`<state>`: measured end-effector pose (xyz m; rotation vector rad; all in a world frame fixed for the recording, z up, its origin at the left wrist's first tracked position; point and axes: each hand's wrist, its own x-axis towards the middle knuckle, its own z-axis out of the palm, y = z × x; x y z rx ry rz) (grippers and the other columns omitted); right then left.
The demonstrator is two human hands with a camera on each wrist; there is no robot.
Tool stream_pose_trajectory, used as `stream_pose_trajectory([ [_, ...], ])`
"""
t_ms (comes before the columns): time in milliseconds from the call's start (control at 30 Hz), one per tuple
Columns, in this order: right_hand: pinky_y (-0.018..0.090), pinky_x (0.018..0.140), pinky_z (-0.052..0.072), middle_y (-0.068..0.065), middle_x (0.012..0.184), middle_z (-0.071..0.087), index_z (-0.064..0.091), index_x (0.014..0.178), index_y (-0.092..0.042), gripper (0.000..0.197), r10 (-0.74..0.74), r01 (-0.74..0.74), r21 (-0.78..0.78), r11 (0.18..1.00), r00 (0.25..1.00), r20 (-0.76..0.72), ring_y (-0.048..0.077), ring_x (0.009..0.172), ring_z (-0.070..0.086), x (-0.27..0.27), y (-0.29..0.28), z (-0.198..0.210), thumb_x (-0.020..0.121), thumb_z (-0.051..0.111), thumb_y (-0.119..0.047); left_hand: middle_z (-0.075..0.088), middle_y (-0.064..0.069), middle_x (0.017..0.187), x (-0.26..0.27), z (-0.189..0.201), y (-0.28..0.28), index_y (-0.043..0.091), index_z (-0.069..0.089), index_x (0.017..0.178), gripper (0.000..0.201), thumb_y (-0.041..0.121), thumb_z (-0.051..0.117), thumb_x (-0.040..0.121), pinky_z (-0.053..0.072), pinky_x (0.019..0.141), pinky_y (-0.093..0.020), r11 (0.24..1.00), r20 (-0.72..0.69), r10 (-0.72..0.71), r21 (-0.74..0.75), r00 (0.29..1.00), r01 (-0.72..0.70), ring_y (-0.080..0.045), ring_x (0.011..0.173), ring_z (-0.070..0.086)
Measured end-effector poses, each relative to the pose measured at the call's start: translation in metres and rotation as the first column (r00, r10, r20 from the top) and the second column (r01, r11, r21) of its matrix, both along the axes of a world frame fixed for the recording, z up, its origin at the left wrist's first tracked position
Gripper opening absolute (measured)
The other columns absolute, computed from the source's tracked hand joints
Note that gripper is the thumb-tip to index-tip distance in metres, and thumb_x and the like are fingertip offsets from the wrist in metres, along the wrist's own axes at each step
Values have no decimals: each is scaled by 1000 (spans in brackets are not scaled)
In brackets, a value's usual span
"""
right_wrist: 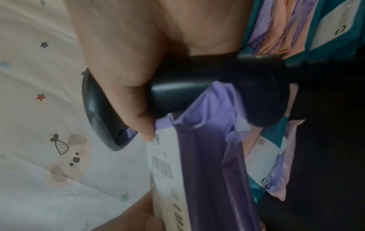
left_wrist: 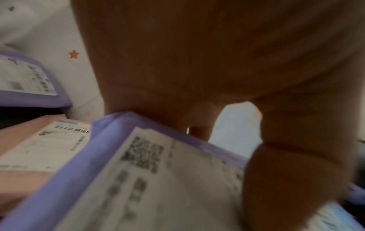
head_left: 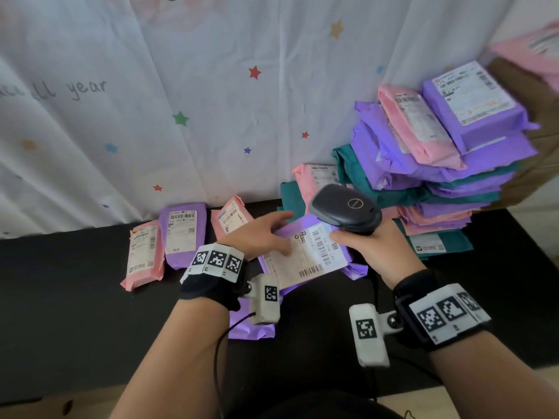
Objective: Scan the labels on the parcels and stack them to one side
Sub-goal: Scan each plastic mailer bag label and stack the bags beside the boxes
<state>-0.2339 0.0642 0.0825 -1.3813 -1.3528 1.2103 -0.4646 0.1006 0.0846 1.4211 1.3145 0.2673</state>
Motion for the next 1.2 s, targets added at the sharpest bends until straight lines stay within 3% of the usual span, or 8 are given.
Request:
stream_pose_trajectory([
  [67,10,53,45,3,68,74,71,80,-3,5,17,-17,-12,1000,1000,-6,3,62,67,1,-1,2,80,76,-4,64,1,121,0,0,-1,21,49,133,66,17,70,70,51,95,-38,994,-26,-81,-73,996,79,-19,109,64],
  [133,18,45,44,16,61,67,67,75,3,13,-21,21,-16,1000,999,-28,13,52,61,-1,-3,2,81,75,-6,69,6,111,-2,-1,-3,24,56,123,54,21,74,72,57,82,-34,992,-49,-84,-102,995,79,-15,98,69],
  [267,9,49,46,-16,61,71,69,74,-22,15,-186,190,48,981,979,-78,-8,58,65,-6,-4,2,82,78,-13,71,11,102,-10,-7,-6,28,61,112,46,30,81,71,56,78,-29,996,-75,61,-52,995,-65,-9,88,71],
  [367,21,66,50,-16,68,72,68,71,-30,16,-297,298,102,949,954,-24,-8,69,66,-10,-2,0,81,80,-26,71,6,103,-9,-15,-8,26,58,108,40,31,79,74,56,79,-30,962,-37,274,26,961,-274,-12,89,70],
  [467,35,71,58,-1,70,74,70,75,-28,11,-306,309,58,949,951,-53,14,72,72,-19,-3,-3,82,79,-27,70,-3,108,-3,-27,-12,16,53,121,55,29,80,74,56,86,-41,849,131,527,-47,840,-526,-21,93,70],
  [567,19,49,51,-2,56,70,72,83,-22,8,-228,229,2,973,970,-80,7,50,65,-30,-9,-2,83,78,-27,69,-6,110,2,-39,-15,15,50,125,65,28,83,71,56,86,-43,742,226,666,-96,711,-664,-25,94,70],
  [733,20,47,50,-5,63,72,69,87,-29,8,-131,127,-64,990,989,-73,7,53,65,-43,-15,-5,85,77,-26,67,-7,112,7,-47,-14,12,48,126,70,28,85,69,56,86,-44,629,283,761,-105,584,-770,-26,96,69],
  [1200,24,53,55,-12,70,74,66,89,-35,13,-62,56,-99,994,996,-59,5,57,65,-42,-16,-3,86,75,-26,67,-3,114,9,-44,-11,16,50,126,64,34,80,74,58,84,-41,620,238,757,33,609,-784,-20,97,68],
])
